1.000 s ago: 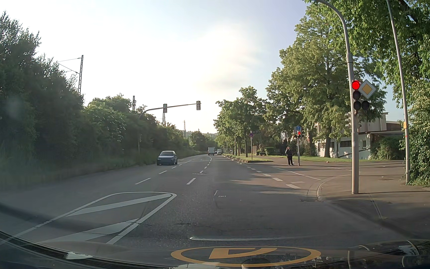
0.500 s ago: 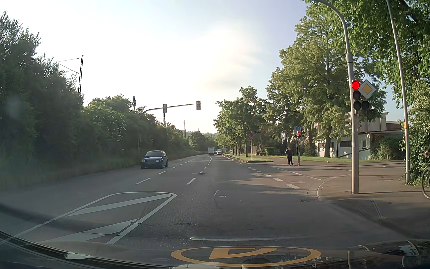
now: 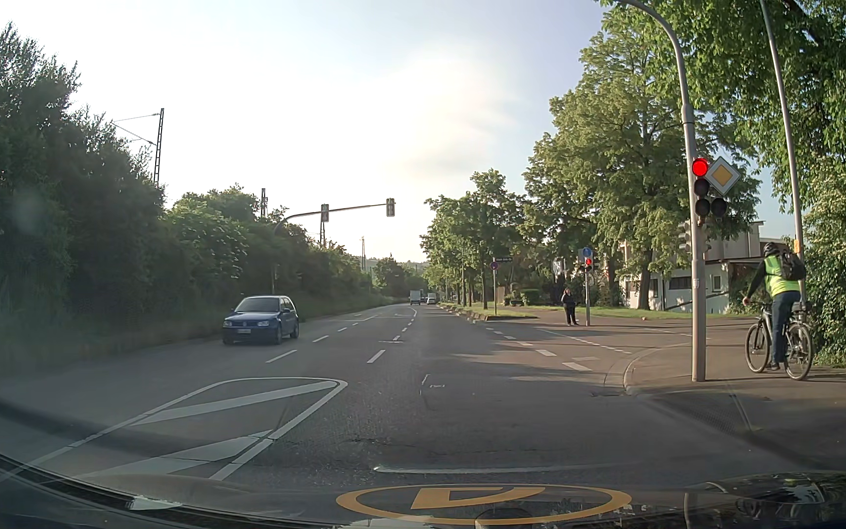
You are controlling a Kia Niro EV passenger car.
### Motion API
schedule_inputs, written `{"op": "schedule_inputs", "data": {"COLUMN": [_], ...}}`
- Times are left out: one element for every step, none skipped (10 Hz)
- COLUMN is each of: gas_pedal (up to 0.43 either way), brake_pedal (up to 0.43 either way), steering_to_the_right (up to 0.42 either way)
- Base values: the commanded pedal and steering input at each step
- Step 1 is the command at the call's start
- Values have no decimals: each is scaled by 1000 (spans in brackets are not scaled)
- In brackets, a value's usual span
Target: Follow the waypoints while adhering to traffic rules and regulations
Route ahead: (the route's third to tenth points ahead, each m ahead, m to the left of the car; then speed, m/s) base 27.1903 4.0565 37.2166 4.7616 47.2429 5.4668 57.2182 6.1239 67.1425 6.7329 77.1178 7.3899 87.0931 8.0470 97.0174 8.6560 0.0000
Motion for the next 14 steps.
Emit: {"op": "schedule_inputs", "data": {"gas_pedal": [0,0,0,0,0,0,0,0,0,0,0,0,0,0], "brake_pedal": [268,268,268,268,268,268,268,268,268,268,268,268,268,268], "steering_to_the_right": [-12,-12,-12,-12,-12,-12,-12,-12,-12,-12,-12,-12,-12,-12]}}
